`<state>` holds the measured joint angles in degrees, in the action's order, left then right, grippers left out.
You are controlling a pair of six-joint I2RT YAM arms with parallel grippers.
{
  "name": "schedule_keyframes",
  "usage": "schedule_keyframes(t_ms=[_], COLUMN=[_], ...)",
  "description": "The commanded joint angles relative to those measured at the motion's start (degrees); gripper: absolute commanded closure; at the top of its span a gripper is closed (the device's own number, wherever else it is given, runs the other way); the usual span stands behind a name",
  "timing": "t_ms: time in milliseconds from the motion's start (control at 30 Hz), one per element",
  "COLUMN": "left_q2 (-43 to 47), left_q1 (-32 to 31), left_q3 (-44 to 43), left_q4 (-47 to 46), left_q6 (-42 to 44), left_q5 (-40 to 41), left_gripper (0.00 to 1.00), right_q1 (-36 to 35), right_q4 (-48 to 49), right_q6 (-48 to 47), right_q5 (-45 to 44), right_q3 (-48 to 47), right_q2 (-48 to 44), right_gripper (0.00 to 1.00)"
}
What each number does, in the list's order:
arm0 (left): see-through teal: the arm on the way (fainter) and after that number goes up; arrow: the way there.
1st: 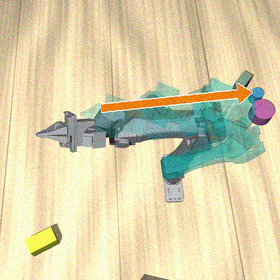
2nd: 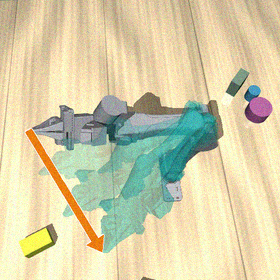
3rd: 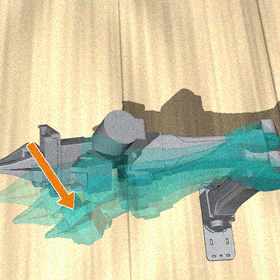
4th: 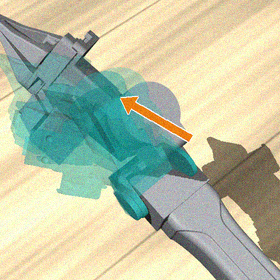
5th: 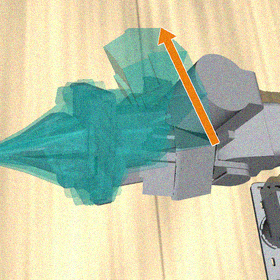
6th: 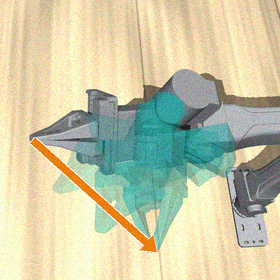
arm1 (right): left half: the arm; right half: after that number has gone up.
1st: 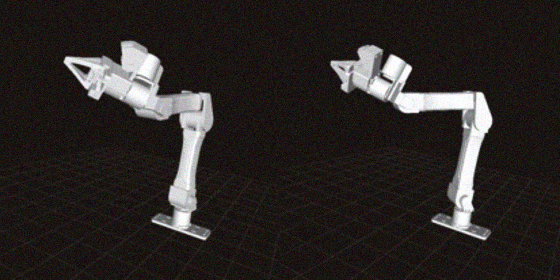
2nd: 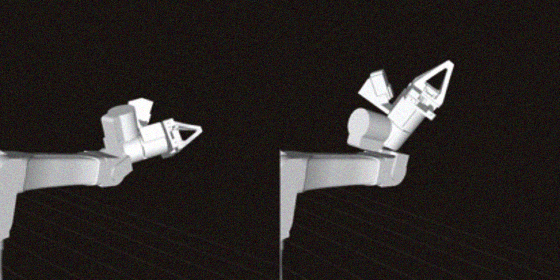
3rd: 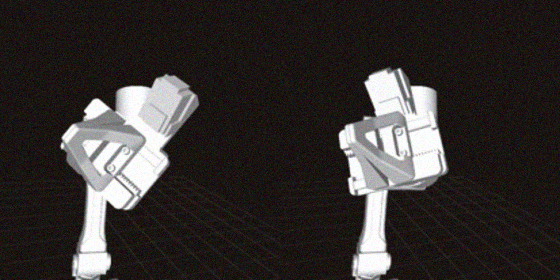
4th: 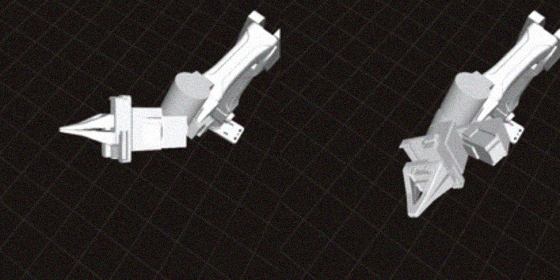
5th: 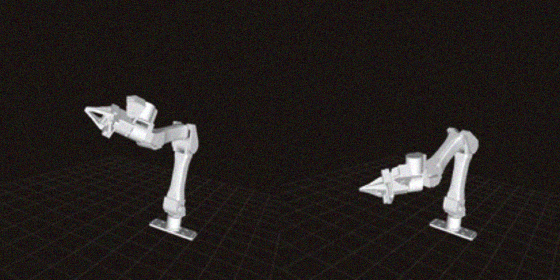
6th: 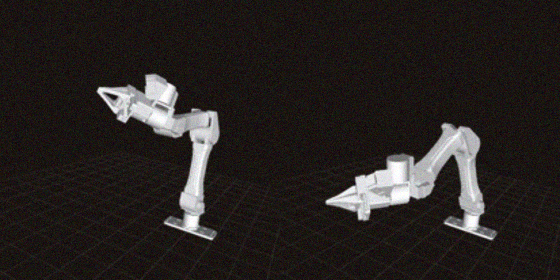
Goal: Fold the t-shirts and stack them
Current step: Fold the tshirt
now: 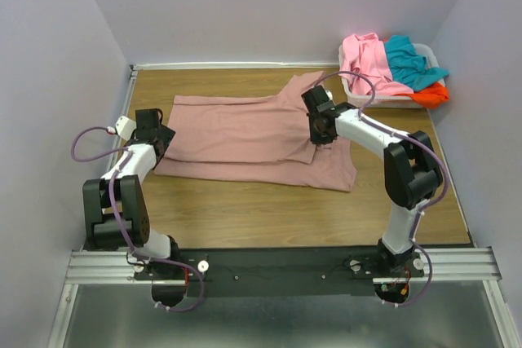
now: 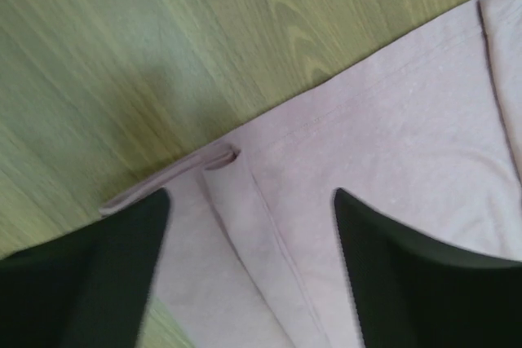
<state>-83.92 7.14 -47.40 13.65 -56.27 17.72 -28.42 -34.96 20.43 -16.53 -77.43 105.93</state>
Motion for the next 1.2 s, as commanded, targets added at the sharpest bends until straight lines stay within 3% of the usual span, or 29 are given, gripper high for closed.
schedule_keyframes(t_ms=[0,67,133,167,200,233,267,333,467,567,633,800,1167], left_q2=[-0.72,0.24,2.7,3.84,6.11,7.35,8.59,12.18,16.5,18.09,18.0,17.04,17.48], left_q1=[0.33,0.33,0.42,0.34,0.42,0.34,0.33,0.34,0.42,0.42,0.25,-0.1,-0.72], left_q3=[-1.82,-2.0,-1.65,-1.39,-1.12,-0.68,0.36,2.03,3.71,3.72,4.15,6.87,10.75], left_q4=[-0.91,-0.91,-0.64,-0.73,-0.73,-0.64,-0.82,-1.43,-0.99,-1.25,-2.13,-5.38,-8.02], left_q6=[0.9,0.99,1.43,1.77,2.39,2.65,3.01,5.02,7.66,10.91,12.32,14.96,15.75], left_q5=[2.5,2.41,2.32,2.06,1.54,1.27,0.23,-1.27,-3.74,-5.31,-8.91,-16.65,-17.36], left_gripper=[0.02,0.02,0.02,0.02,0.02,0.02,0.02,0.02,0.02,0.01,0.02,0.02,0.02], right_q1=[1.7,2.06,2.15,2.15,2.15,2.15,2.15,2.15,2.15,2.15,2.06,2.06,1.62], right_q4=[2.44,2.44,2.35,2.53,2.7,2.88,3.58,5.16,12.43,18.14,20.27,23.44,27.58], right_q6=[-0.13,0.58,1.54,2.68,3.12,3.56,4.53,5.15,5.85,6.12,6.47,7.0,7.08], right_q5=[-2.35,-5.16,-6.84,-7.11,-7.19,-7.11,-6.32,-3.87,13.3,26.67,30.58,32.87,36.57], right_q3=[-4.82,-6.15,-6.51,-6.07,-5.2,-4.23,-1.35,4.96,16.21,21.34,24.25,25.13,22.23], right_q2=[4.36,5.34,4.91,4.03,2.89,1.75,-1.57,-7.54,-15.81,-17.95,-17.6,-14.27,-7.77], right_gripper=[0.71,0.51,0.42,0.32,0.28,0.08,0.0,0.0,0.0,0.0,0.0,0.0,0.0])
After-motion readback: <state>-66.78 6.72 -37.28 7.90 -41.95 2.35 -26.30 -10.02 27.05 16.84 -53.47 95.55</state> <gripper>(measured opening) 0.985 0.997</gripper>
